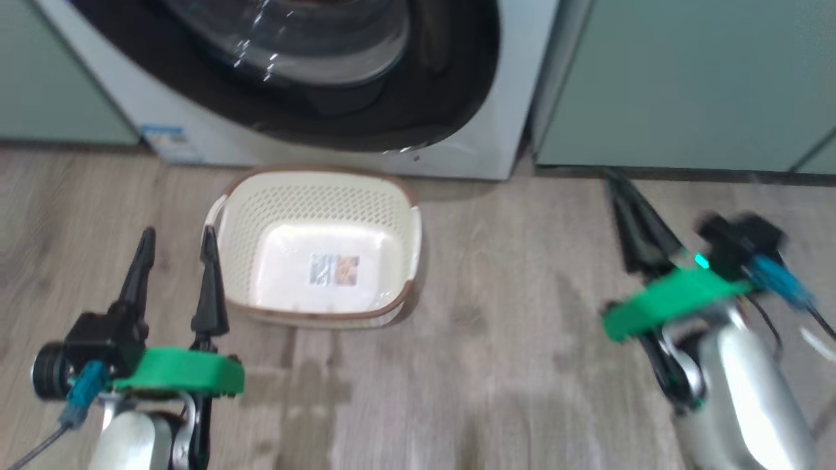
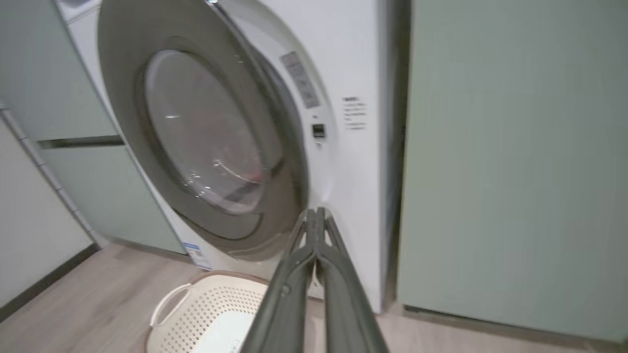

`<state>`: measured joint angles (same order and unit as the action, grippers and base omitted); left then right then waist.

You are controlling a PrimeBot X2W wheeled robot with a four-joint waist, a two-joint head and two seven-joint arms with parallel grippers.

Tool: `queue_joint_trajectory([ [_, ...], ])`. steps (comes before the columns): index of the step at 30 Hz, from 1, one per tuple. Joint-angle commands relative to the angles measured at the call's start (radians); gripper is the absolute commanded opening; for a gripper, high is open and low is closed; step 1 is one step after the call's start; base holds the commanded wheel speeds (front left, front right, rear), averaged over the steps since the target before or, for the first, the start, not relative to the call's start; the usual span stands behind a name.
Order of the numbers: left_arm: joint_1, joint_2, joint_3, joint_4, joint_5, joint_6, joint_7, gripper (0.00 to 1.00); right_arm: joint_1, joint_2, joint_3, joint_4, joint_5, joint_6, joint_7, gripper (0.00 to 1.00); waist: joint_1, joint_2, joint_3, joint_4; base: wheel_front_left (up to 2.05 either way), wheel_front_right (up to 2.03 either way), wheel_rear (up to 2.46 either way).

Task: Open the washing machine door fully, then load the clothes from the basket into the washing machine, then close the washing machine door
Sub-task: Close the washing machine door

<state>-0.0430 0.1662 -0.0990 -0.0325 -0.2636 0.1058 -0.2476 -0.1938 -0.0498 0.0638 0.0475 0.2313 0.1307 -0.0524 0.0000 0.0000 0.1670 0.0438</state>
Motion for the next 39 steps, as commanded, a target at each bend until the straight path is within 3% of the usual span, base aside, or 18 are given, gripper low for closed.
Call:
queue_joint_trajectory([
  [1,-0.053,0.008,0.027,-0.035,0.005,-0.003,-0.010,1.00,-0.077,-0.009,0.055,-0.007,0.007,0.000,0.008,0.00,0.0000,0.0000,0.047,0.058,0.00,0.00,0.00],
  [7,-0.105,-0.013,0.010,-0.030,0.001,-0.023,-0.013,1.00,-0.283,-0.061,0.164,0.135,0.048,0.000,0.002,0.00,0.0000,0.0000,0.115,0.146,0.00,0.00,0.00],
  [16,-0.169,-0.061,0.005,-0.038,0.007,-0.053,-0.014,1.00,-0.560,-0.113,0.227,0.370,0.090,0.000,-0.066,0.00,0.0000,0.0000,0.192,0.236,0.00,0.00,0.00],
  [26,-0.199,-0.098,0.028,-0.050,0.019,-0.079,-0.014,1.00,-0.758,-0.126,0.248,0.564,0.131,0.000,-0.135,0.00,0.0000,0.0000,0.233,0.275,0.00,0.00,0.00],
  [39,-0.219,-0.114,0.043,-0.053,0.023,-0.096,-0.014,1.00,-0.898,-0.147,0.237,0.710,0.156,0.000,-0.176,0.00,0.0000,0.0000,0.265,0.288,0.00,0.00,0.00],
])
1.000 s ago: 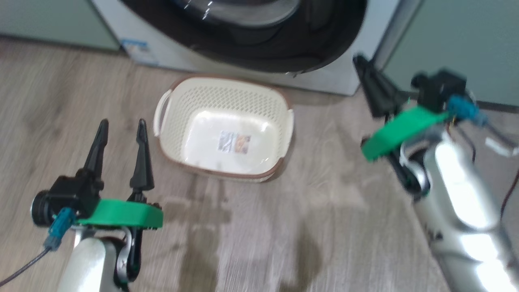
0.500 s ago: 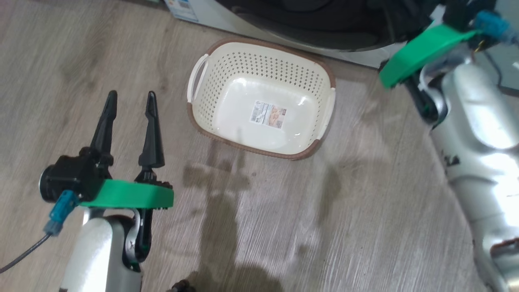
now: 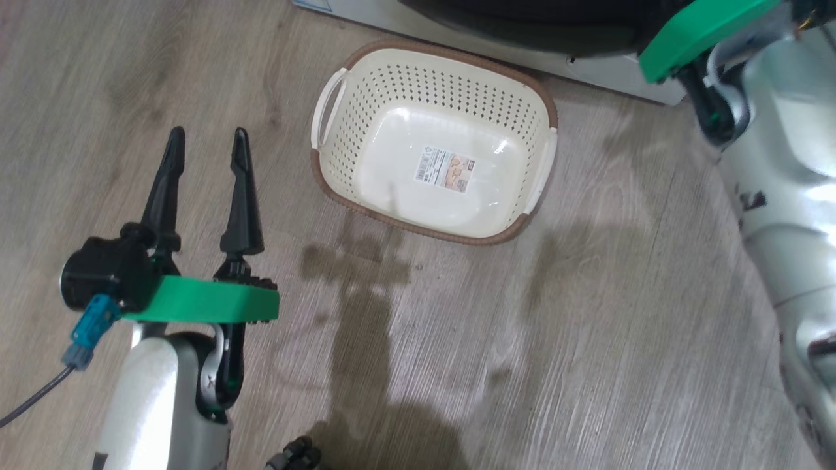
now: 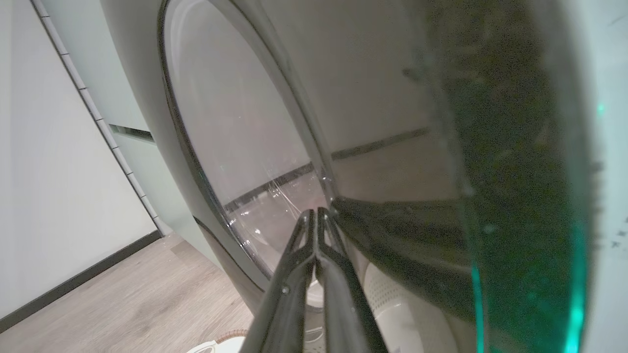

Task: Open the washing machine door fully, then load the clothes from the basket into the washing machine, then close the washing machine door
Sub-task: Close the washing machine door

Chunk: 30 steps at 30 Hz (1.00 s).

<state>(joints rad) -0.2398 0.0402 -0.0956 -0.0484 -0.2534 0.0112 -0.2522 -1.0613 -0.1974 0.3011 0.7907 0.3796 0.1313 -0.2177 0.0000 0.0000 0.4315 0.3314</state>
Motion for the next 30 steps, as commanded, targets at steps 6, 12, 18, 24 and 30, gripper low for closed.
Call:
queue_joint_trajectory([
  [6,-0.033,0.011,0.034,-0.035,0.013,-0.008,-0.009,1.00,-0.121,-0.017,-0.054,0.058,-0.005,-0.001,-0.021,0.00,0.0000,0.0000,0.018,0.008,0.00,0.00,0.00],
  [12,-0.044,0.010,0.025,-0.029,0.004,-0.002,-0.009,1.00,-0.194,-0.022,-0.099,0.138,-0.033,-0.001,-0.031,0.00,0.0000,0.0000,0.031,0.011,0.00,0.00,0.00],
  [18,-0.047,0.010,0.027,-0.024,0.005,0.003,-0.009,1.00,-0.207,0.001,-0.114,0.172,-0.057,-0.001,-0.040,0.00,0.0000,0.0000,0.026,0.002,0.00,0.00,0.00],
  [24,-0.037,0.010,0.028,-0.003,0.022,-0.006,-0.009,1.00,-0.114,0.055,-0.057,0.146,-0.012,-0.001,-0.043,0.00,0.0000,0.0000,-0.017,-0.022,0.00,0.00,0.00],
  [30,-0.014,0.010,0.035,0.035,0.041,-0.017,-0.010,1.00,0.064,0.051,-0.028,0.018,0.044,-0.001,-0.044,1.00,0.0000,0.0000,-0.084,-0.066,0.00,0.00,0.00],
])
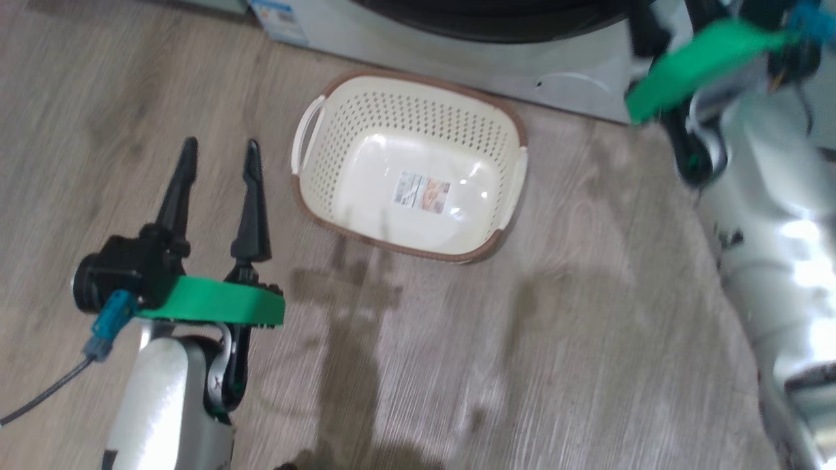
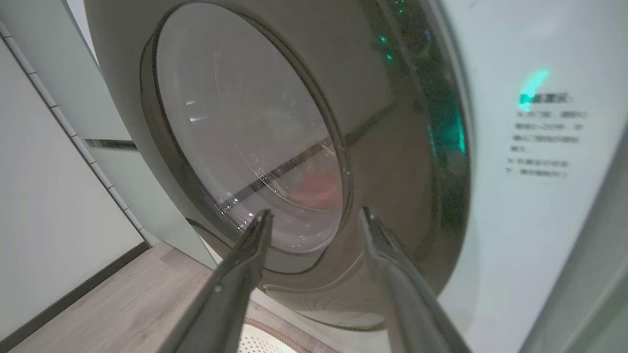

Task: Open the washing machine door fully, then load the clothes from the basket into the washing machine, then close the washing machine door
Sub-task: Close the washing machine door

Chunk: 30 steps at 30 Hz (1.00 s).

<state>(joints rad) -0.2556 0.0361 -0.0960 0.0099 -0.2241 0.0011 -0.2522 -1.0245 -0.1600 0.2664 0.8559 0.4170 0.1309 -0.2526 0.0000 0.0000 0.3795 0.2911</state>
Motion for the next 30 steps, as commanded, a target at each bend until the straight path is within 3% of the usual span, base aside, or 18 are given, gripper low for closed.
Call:
queue_joint_trajectory([
  [1,0.007,0.014,0.035,-0.017,0.015,-0.010,-0.010,1.00,0.062,0.010,0.000,-0.071,0.007,0.000,-0.009,1.00,0.0000,0.0000,-0.045,-0.034,0.00,0.00,0.00],
  [11,0.062,0.036,0.033,0.026,0.050,-0.037,-0.010,1.00,0.427,0.037,-0.147,-0.331,-0.100,0.000,-0.009,1.00,0.0000,0.0000,-0.148,-0.147,0.00,0.00,0.00],
  [21,0.132,0.062,0.027,0.044,0.065,-0.027,-0.003,1.00,0.744,0.094,-0.257,-0.561,-0.181,0.000,0.021,1.00,0.0000,0.0000,-0.236,-0.244,0.00,0.00,0.00],
  [30,0.202,0.077,0.006,0.037,0.076,-0.021,0.018,1.00,0.923,0.109,-0.299,-0.762,-0.211,0.000,0.116,1.00,0.0000,0.0000,-0.298,-0.269,0.00,0.00,0.00],
])
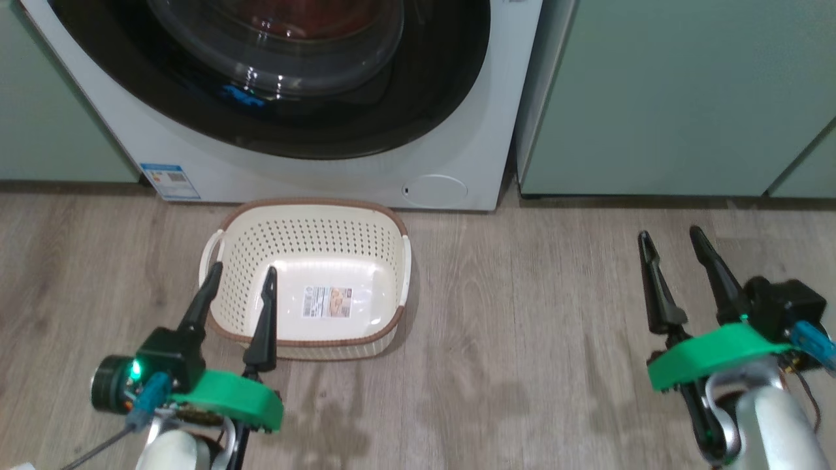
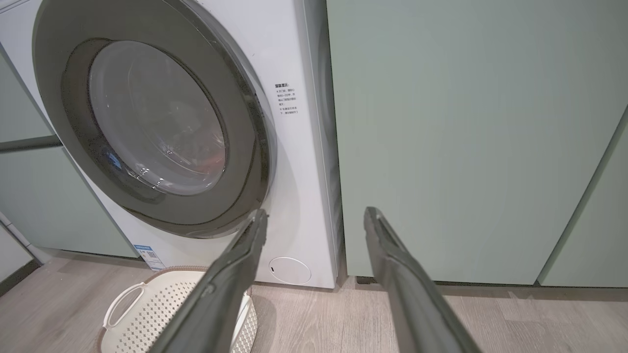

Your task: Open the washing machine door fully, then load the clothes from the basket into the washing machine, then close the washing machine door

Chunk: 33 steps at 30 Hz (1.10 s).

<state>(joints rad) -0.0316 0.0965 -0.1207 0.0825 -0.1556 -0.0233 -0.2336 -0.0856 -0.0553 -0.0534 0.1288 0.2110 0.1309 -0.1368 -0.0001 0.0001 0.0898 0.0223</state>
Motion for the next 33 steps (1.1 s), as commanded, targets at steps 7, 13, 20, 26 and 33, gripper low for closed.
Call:
queue_joint_trajectory([
  [7,0.013,0.018,0.020,-0.044,0.006,0.010,0.005,1.00,0.079,0.005,0.011,-0.139,0.019,0.000,0.046,1.00,0.0001,-0.0001,-0.041,0.008,0.00,0.00,0.00],
  [13,0.027,0.022,0.025,-0.050,-0.001,0.021,0.007,1.00,0.117,0.005,0.003,-0.185,0.025,0.000,0.071,1.00,0.0001,-0.0001,-0.051,0.005,0.00,0.00,0.00],
  [20,0.024,0.026,0.030,-0.057,-0.007,0.033,0.006,1.00,0.122,0.005,-0.002,-0.207,0.027,0.000,0.079,1.00,0.0001,-0.0001,-0.044,0.003,0.00,0.00,0.00],
  [26,0.021,0.027,0.028,-0.055,-0.012,0.037,0.005,1.00,0.120,0.005,-0.004,-0.208,0.029,0.000,0.077,1.00,0.0001,-0.0001,-0.041,0.007,0.00,0.00,0.00],
  [33,0.018,0.031,0.026,-0.050,-0.015,0.042,0.003,1.00,0.121,0.005,-0.003,-0.210,0.021,0.000,0.078,1.00,0.0001,-0.0001,-0.038,0.013,0.00,0.00,0.00],
])
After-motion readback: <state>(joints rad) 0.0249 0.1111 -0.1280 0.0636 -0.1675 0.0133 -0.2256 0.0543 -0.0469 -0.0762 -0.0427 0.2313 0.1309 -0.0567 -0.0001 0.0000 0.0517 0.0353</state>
